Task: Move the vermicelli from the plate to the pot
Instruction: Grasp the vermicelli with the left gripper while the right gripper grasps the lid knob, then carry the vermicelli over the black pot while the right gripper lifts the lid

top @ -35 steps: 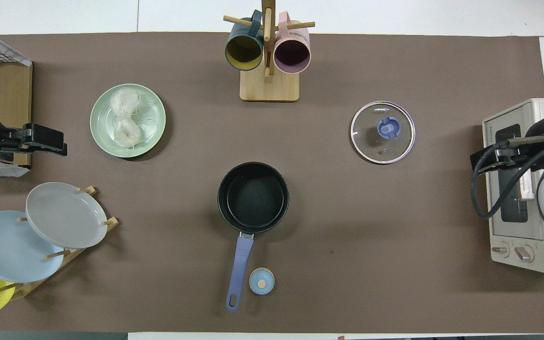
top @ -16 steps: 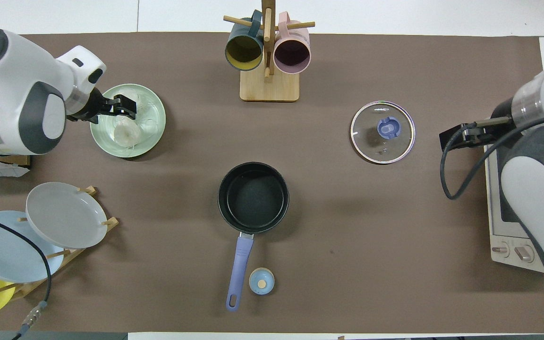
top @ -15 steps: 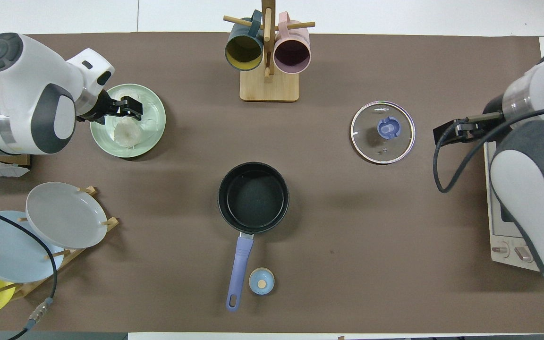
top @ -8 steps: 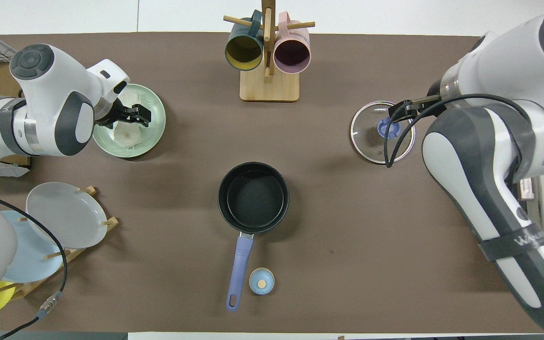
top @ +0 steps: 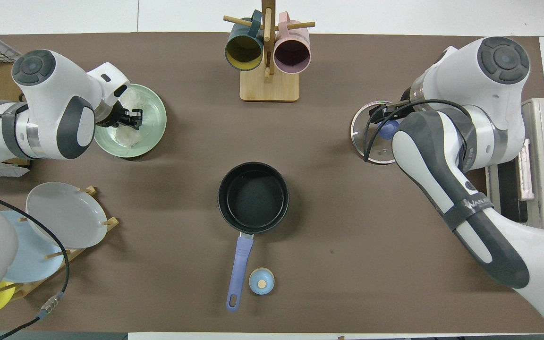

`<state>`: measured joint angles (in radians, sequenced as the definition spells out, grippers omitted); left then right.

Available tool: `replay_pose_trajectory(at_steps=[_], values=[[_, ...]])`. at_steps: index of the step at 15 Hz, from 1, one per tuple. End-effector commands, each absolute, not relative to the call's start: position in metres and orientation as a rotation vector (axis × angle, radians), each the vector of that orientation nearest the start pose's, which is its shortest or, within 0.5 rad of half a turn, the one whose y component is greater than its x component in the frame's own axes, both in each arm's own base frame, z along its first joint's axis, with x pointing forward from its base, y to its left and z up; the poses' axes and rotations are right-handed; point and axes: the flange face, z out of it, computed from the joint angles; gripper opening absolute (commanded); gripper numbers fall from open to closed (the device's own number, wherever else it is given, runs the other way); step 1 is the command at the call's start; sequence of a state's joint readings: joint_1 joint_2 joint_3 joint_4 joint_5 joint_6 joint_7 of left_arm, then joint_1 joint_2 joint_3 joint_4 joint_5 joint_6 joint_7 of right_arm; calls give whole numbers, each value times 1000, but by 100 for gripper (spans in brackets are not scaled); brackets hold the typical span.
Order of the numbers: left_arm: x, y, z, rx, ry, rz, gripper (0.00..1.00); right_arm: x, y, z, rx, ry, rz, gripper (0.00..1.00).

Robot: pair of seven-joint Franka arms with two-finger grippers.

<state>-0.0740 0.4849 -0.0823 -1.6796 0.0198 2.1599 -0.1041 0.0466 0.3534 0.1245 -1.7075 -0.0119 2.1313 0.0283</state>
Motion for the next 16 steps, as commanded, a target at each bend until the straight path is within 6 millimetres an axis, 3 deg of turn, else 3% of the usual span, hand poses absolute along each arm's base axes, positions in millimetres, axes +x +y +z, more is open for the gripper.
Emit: replay_pose_trajectory(at_steps=[1,3,5,8,9,12,14,16], values=[[671,-104,389,-3173,95,29,0,658,100,371,-3084,-278,-131,100],[658,-111,454,-3264,30,85,0,660,94,355,-3077,-347,-133,100],[635,-129,502,-3301,-105,166,0,662,94,348,-3070,-403,-140,100],[583,-195,571,-3335,-199,184,0,658,97,335,-3066,-415,-158,100],[565,-219,583,-3339,-204,207,0,655,97,328,-3066,-419,-163,100],[515,-286,565,-3317,-192,283,0,653,100,323,-3064,-433,-168,100],[477,-317,528,-3311,-151,314,0,654,96,318,-3065,-482,-158,100],[456,-344,484,-3292,-162,327,0,654,94,314,-3064,-504,-149,99]])
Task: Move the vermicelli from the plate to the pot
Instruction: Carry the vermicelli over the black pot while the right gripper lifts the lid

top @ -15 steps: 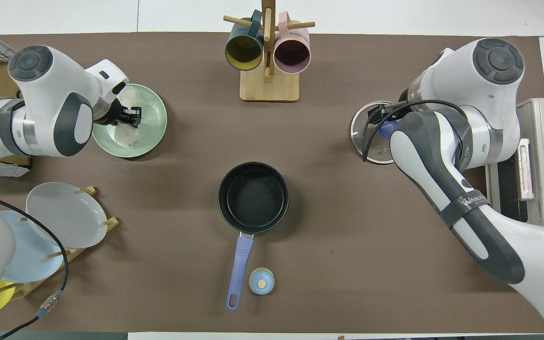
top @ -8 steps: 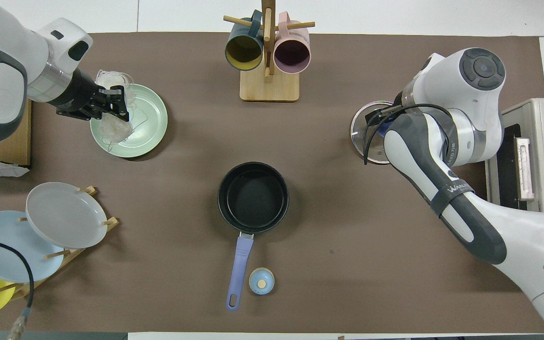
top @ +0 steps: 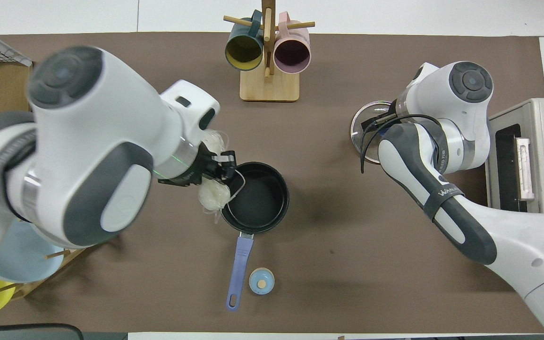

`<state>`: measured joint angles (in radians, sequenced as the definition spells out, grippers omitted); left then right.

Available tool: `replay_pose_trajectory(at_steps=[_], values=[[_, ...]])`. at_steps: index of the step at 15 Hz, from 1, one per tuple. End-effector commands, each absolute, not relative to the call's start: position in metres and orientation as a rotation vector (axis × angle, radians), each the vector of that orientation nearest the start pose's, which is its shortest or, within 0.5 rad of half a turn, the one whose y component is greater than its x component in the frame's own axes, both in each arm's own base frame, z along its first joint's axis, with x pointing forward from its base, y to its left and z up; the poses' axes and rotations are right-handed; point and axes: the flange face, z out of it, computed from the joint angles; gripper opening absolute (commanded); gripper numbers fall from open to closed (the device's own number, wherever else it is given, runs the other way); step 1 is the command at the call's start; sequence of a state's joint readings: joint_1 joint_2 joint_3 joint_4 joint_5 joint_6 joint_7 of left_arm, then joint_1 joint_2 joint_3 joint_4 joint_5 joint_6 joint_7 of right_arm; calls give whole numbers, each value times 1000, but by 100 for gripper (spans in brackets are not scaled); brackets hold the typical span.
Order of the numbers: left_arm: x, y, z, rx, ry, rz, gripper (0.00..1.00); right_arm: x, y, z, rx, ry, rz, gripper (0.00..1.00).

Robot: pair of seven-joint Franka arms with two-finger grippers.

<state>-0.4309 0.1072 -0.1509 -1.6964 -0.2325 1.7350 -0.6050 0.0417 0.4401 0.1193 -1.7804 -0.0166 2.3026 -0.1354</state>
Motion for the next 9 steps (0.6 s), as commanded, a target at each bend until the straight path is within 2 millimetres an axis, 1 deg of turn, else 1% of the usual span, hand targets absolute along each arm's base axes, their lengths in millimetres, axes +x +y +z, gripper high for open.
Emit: replay_pose_trajectory(at_steps=[1,3,5,6,7,9], values=[[450,-352,468,-3293,-173,315,0,654,94,314,-3065,-508,-145,97],[449,-361,442,-3287,-173,320,0,653,93,314,-3067,-512,-135,95],[449,-365,429,-3285,-171,322,0,653,91,314,-3070,-512,-126,90],[451,-365,420,-3284,-181,321,0,653,91,314,-3072,-517,-126,86],[454,-366,411,-3286,-190,316,0,653,91,314,-3079,-529,-124,82],[459,-372,389,-3283,-198,316,0,653,89,314,-3082,-530,-117,78]])
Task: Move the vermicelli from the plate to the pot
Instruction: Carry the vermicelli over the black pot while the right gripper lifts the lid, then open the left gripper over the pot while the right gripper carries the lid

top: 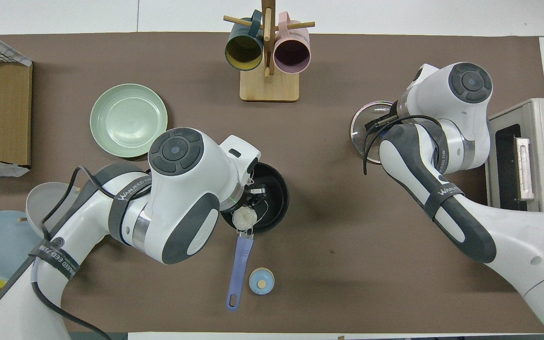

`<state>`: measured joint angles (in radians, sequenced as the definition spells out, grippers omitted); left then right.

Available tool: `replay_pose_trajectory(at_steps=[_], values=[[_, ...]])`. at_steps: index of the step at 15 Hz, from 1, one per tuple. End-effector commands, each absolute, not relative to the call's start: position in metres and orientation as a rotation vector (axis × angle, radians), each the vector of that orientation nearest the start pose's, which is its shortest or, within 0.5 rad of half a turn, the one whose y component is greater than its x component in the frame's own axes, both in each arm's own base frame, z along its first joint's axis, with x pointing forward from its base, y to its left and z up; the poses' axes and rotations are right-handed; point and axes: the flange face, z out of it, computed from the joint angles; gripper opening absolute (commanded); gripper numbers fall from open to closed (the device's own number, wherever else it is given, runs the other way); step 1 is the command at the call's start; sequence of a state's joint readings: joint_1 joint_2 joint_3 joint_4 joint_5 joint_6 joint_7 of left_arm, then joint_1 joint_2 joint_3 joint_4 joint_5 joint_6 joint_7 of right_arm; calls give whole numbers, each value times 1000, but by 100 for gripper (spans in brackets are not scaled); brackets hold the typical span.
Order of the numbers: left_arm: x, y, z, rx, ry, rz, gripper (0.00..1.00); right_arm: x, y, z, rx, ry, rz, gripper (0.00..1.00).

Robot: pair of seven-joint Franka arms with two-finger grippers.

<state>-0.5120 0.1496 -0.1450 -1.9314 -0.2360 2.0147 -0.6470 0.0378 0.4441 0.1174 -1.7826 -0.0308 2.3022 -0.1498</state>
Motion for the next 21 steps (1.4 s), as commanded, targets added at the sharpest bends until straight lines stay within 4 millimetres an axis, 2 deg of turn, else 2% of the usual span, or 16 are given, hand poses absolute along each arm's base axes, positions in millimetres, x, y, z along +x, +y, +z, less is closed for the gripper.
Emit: replay_pose_trajectory(at_steps=[1,3,6,10,12,13,14,15,19,20,21], values=[[461,-375,379,-3285,-202,312,0,653,89,314,-3081,-532,-117,77],[465,-379,360,-3282,-210,311,0,652,89,314,-3077,-558,-110,73],[470,-382,344,-3285,-226,293,0,653,89,315,-3077,-561,-110,70],[465,-387,339,-3282,-209,291,0,654,90,320,-3077,-562,-98,63],[463,-388,339,-3277,-201,298,0,659,93,336,-3078,-567,-83,63],[458,-393,341,-3275,-181,302,53,660,96,344,-3078,-571,-71,63],[457,-391,346,-3268,-172,315,100,659,99,350,-3078,-578,-57,63],[458,-386,361,-3258,-168,338,100,658,99,357,-3078,-581,-49,64],[465,-359,450,-3251,-161,382,100,656,102,384,-3070,-571,-11,64],[472,-350,467,-3250,-175,388,100,654,107,390,-3065,-575,-4,64],[480,-340,492,-3258,-169,376,100,651,118,398,-3056,-590,0,64]])
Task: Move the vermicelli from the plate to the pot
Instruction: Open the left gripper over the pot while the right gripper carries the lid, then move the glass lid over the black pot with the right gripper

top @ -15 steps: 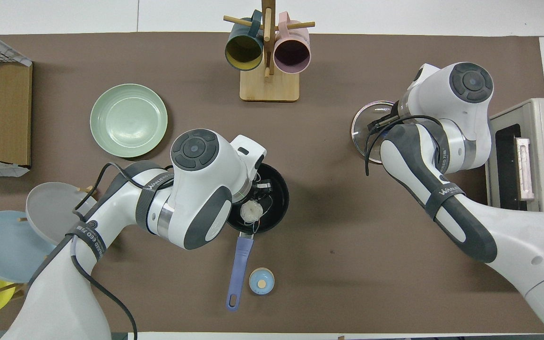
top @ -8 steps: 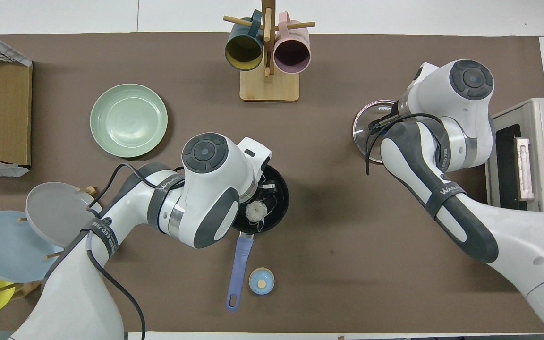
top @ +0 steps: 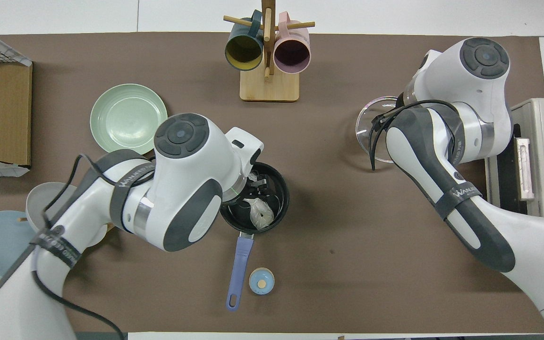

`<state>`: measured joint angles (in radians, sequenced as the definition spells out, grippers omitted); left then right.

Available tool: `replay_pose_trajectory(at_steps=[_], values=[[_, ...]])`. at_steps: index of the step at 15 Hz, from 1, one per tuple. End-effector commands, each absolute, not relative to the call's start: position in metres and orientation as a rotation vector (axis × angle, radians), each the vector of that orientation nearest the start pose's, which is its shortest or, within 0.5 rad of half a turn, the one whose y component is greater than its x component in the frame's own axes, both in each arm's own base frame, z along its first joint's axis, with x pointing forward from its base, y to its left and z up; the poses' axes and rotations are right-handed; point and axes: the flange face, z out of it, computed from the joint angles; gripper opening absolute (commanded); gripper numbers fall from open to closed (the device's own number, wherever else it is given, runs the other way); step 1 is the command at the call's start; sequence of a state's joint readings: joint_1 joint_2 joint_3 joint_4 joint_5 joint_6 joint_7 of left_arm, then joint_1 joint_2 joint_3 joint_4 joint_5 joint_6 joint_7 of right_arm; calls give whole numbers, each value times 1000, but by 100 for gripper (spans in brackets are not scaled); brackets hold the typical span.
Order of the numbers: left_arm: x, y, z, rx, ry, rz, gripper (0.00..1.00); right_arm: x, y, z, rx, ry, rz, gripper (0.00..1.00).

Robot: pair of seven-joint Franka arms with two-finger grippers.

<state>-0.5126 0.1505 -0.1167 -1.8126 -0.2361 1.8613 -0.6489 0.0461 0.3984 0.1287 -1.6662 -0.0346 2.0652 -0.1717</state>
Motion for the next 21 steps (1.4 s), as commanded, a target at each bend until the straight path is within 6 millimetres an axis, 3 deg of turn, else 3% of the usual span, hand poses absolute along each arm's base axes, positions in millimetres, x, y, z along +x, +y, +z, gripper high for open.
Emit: replay_pose_trajectory(at_steps=[1,3,5,7,11,17,19,21], values=[[494,-321,517,-3248,-150,321,100,649,127,406,-3050,-588,12,64],[517,-272,561,-3248,-120,210,100,644,148,428,-3052,-511,37,64],[531,-218,586,-3236,-48,103,100,636,180,446,-3056,-422,63,64],[542,-171,596,-3176,38,21,100,624,219,460,-3066,-349,83,64],[565,-86,593,-3168,113,-39,100,589,304,476,-3093,-167,85,64],[567,-71,593,-3153,86,-40,100,539,392,472,-3089,28,48,64],[566,-69,595,-3132,88,-21,100,521,415,459,-3088,62,34,64],[565,-67,608,-3109,92,0,100,512,426,444,-3076,104,20,64]])
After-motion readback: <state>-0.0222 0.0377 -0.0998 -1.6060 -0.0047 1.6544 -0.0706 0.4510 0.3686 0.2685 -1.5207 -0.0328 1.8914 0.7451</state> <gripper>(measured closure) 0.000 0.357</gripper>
